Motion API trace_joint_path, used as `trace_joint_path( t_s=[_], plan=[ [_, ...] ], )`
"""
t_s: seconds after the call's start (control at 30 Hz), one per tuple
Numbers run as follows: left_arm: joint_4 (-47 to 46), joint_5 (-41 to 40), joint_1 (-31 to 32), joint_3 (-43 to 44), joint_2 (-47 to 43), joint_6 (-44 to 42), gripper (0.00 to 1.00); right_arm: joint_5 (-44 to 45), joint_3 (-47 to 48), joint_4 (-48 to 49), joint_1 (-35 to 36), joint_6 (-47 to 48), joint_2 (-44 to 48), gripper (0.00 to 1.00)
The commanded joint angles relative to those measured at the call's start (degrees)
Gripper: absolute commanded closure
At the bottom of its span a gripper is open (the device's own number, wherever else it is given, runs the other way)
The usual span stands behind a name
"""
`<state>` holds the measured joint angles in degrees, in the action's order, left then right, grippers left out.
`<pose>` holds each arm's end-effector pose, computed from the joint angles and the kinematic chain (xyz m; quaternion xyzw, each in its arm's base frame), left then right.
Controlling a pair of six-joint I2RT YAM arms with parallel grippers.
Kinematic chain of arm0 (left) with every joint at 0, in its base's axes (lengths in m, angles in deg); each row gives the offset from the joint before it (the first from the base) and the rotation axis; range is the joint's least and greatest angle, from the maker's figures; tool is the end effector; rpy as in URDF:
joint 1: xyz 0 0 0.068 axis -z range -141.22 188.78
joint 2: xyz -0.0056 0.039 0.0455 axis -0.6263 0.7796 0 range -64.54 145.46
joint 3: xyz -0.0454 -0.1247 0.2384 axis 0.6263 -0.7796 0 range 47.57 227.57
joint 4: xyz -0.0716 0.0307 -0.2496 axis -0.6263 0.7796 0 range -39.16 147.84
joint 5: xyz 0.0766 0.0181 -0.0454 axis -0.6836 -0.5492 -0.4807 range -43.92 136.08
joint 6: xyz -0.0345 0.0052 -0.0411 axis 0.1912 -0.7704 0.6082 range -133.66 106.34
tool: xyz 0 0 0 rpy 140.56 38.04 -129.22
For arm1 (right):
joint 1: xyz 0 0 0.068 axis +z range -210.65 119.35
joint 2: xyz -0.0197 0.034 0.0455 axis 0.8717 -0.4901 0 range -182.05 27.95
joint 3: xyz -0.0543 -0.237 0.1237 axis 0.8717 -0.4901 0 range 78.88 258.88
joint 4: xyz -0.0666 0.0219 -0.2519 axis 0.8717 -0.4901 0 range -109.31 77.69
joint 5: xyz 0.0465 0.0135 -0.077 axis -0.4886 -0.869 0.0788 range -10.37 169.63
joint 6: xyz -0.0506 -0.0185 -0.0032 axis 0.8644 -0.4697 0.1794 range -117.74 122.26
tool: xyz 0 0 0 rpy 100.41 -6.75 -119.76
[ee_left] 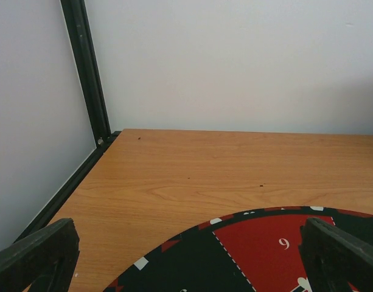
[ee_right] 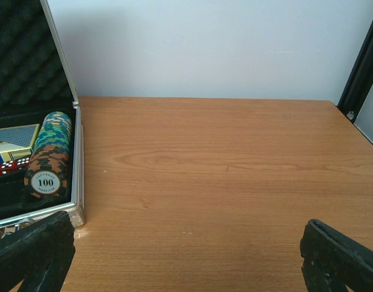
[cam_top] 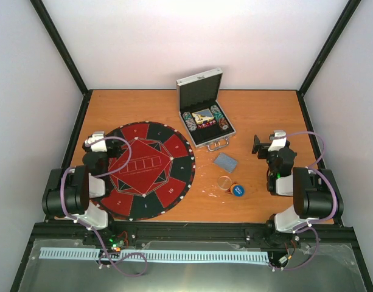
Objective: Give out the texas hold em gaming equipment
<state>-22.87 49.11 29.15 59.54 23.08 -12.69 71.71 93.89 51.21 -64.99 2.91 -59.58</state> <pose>0.2344 0.0379 0.1511 -0.0481 0.7174 0.0335 0.6942 0.2470 -0.0139 0.1444 -0.0204 0.7596 0.0243 0.6496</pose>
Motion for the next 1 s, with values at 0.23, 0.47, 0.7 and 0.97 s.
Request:
trace_joint_path(
  t_s=[0.23,0.47,0.7,0.97],
  plan=[
    [1.09,0.15,-0.45,2.60,-0.57,1.14,0.00,2.51,1.58,-0.72,1.34,0.95,0.02,0.00],
    [34.36,-2.87,-0.54,21.19,-1.98,1.43,0.00,11.21,16.42,-30.70,0.55,-2.59,10.89,0.00],
    [55.50,3.26,-0.54,37.77,-3.73,-9.28,0.00,-2.18,31.62,-47.40,0.38,-3.51,16.44,0.00],
    [100.19,11.96,-0.52,65.57,-2.03,-17.36,0.00,-17.34,46.12,-71.92,3.56,-7.80,16.97,0.00]
  ],
)
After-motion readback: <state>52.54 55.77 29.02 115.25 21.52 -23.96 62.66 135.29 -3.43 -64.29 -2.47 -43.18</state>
